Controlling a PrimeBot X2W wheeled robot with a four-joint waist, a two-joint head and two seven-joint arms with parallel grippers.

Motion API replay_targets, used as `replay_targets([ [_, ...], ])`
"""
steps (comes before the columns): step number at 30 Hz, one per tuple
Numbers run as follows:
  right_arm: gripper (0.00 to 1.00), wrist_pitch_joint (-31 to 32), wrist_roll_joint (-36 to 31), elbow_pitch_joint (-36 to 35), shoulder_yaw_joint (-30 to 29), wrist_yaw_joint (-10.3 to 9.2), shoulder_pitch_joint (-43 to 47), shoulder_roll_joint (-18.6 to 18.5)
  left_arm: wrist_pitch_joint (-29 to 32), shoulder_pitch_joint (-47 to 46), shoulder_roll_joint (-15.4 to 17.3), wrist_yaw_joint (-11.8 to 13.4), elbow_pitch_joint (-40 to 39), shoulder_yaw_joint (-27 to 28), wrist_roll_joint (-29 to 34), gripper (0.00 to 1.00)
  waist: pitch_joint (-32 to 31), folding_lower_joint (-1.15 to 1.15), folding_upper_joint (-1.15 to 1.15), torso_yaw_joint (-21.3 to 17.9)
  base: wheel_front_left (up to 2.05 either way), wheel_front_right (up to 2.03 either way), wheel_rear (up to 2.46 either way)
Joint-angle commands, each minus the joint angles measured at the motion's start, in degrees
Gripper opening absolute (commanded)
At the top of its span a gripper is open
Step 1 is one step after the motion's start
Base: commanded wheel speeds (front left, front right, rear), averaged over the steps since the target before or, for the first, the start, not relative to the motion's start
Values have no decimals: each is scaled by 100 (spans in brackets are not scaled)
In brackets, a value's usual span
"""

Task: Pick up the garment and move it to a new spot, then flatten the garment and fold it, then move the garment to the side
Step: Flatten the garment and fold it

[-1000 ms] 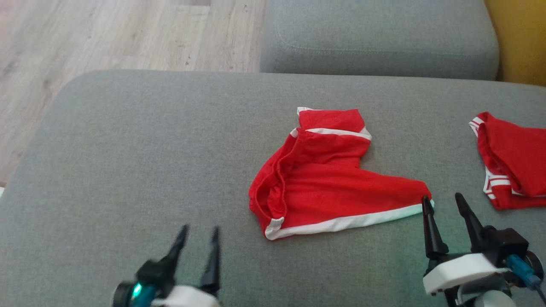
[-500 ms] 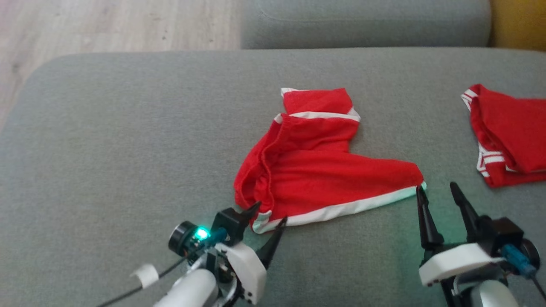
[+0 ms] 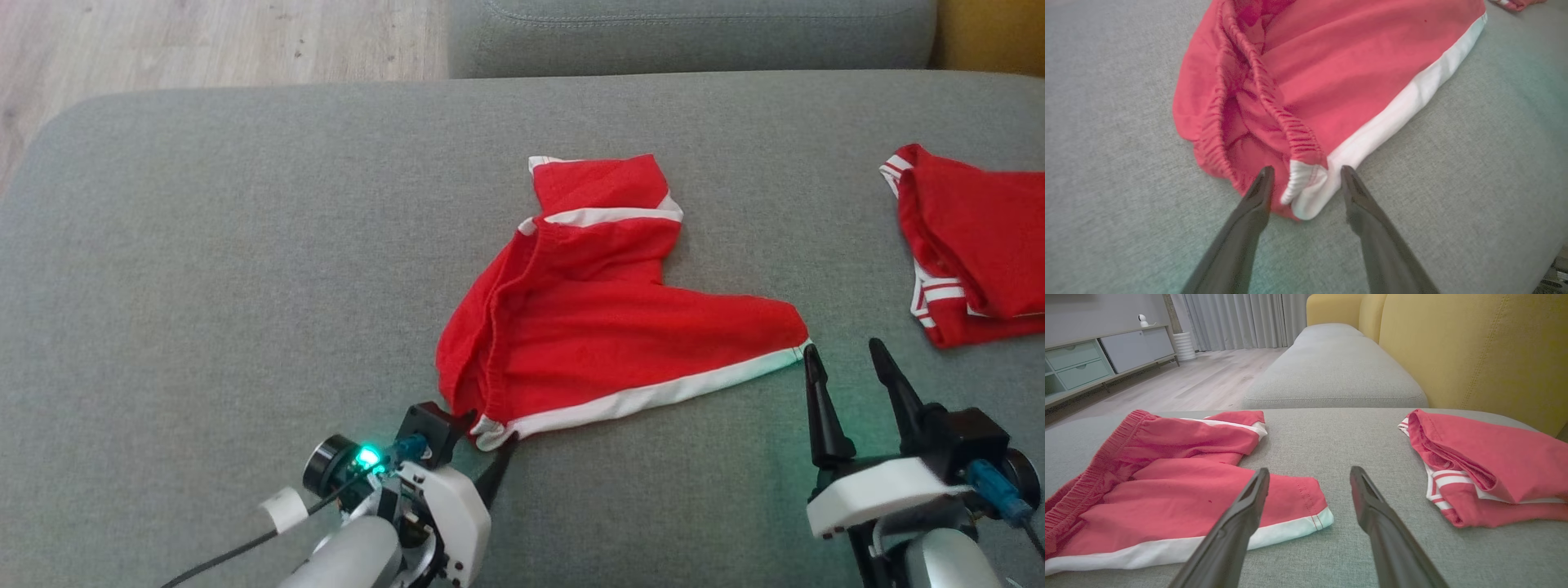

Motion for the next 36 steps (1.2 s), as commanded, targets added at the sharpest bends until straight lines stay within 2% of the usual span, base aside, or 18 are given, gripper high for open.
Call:
replay_targets([
  [1,100,-39,-33,-159,130,-4,-219,-40,3,-287,88,-10,-109,156,-22,82,-4,0,0,6,0,0,0],
  [2,100,-37,-36,-151,130,-4,-223,-40,9,-277,95,-13,-115,155,-37,68,-6,0,0,12,0,0,0],
  [3,100,-34,-41,-139,125,-4,-231,-40,15,-268,99,-14,-125,155,-52,62,-8,0,0,19,0,0,0],
  [4,100,-27,-56,-122,114,-4,-242,-40,15,-257,98,-13,-142,166,-79,49,-10,0,0,26,0,0,0],
  [6,100,7,-116,-66,67,-4,-271,-40,16,-230,93,-22,-182,192,-148,44,-8,0,0,40,0,0,0],
  [8,100,50,-214,24,-13,-4,-317,-40,29,-211,96,-22,-210,202,-191,31,-7,0,0,55,0,0,0],
  [10,100,125,-379,164,-98,-4,-376,-40,-11,-199,106,31,-237,234,-205,0,-1,0,0,68,0,0,0],
  [15,100,361,-877,874,-261,-4,-673,-40,-294,-133,81,218,-371,443,-336,0,13,0,0,133,0,0,0],
  [23,100,259,-1536,1779,-395,-4,-1256,-45,-659,16,50,409,-630,657,-486,0,77,0,0,245,0,0,0],
  [30,100,310,-1514,2611,-159,-4,-1633,-141,-730,30,64,465,-744,684,-511,0,139,0,0,303,0,0,0],
  [31,87,342,-1471,2740,-104,-4,-1678,-156,-741,31,66,472,-760,688,-516,0,145,0,0,306,0,0,0],
  [32,58,384,-1410,2864,-50,-4,-1717,-163,-752,32,70,478,-774,691,-520,0,147,0,0,307,0,0,0],
  [33,42,419,-1325,2971,-1,-4,-1752,-163,-764,32,76,486,-791,696,-522,0,147,0,0,308,0,0,0],
  [34,34,429,-1239,3052,44,-4,-1787,-164,-782,30,84,497,-811,706,-523,0,146,0,0,307,0,0,0],
  [35,20,434,-1149,3114,71,-4,-1817,-165,-798,27,94,507,-832,716,-525,0,141,0,0,302,0,0,0],
  [36,3,432,-1050,3153,86,-4,-1840,-162,-817,25,103,515,-860,728,-530,0,132,0,0,296,0,0,0],
])
